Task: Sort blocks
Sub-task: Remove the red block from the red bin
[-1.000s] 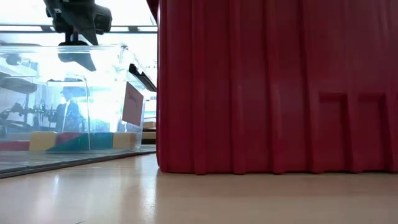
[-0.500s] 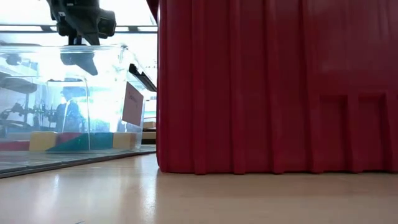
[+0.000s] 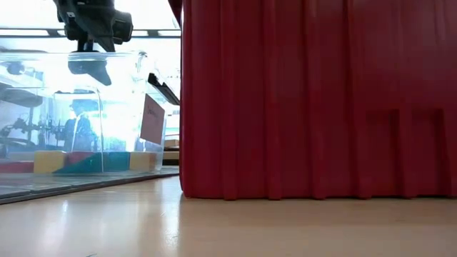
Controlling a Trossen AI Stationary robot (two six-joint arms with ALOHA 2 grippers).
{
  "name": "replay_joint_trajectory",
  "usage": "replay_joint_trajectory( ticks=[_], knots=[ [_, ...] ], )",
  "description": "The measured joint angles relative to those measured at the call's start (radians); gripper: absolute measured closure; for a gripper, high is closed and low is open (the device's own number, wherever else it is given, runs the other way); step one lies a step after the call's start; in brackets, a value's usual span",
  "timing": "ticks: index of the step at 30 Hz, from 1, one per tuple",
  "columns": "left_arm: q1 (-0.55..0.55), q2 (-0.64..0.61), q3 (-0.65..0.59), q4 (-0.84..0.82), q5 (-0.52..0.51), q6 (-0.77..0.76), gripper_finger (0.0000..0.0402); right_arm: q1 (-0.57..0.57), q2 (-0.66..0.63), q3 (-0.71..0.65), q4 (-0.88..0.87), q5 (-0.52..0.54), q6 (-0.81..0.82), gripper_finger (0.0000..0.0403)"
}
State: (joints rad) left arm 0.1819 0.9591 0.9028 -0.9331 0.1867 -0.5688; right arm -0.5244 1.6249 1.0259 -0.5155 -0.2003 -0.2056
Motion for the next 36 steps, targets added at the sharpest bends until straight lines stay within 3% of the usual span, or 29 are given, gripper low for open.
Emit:
replay_joint_trajectory(
  ticks=[8, 16, 25, 36],
  knots=[
    [0.000, 0.001, 0.000, 0.003, 0.001, -0.038, 0.0086, 0.000, 0.134, 0.131, -0.082, 0.028, -0.127, 0.0228],
    [0.000, 0.001, 0.000, 0.006, 0.010, -0.081, 0.0086, -0.004, 0.189, 0.185, -0.132, 0.073, -0.237, 0.0179],
    [0.000, 0.001, 0.000, 0.014, 0.009, -0.096, 0.0086, -0.011, 0.242, 0.183, -0.127, 0.073, -0.281, 0.0162],
    [0.000, 0.002, 0.000, 0.024, 0.008, -0.114, 0.0086, -0.012, 0.288, 0.183, -0.112, 0.068, -0.272, 0.0186]
  ],
)
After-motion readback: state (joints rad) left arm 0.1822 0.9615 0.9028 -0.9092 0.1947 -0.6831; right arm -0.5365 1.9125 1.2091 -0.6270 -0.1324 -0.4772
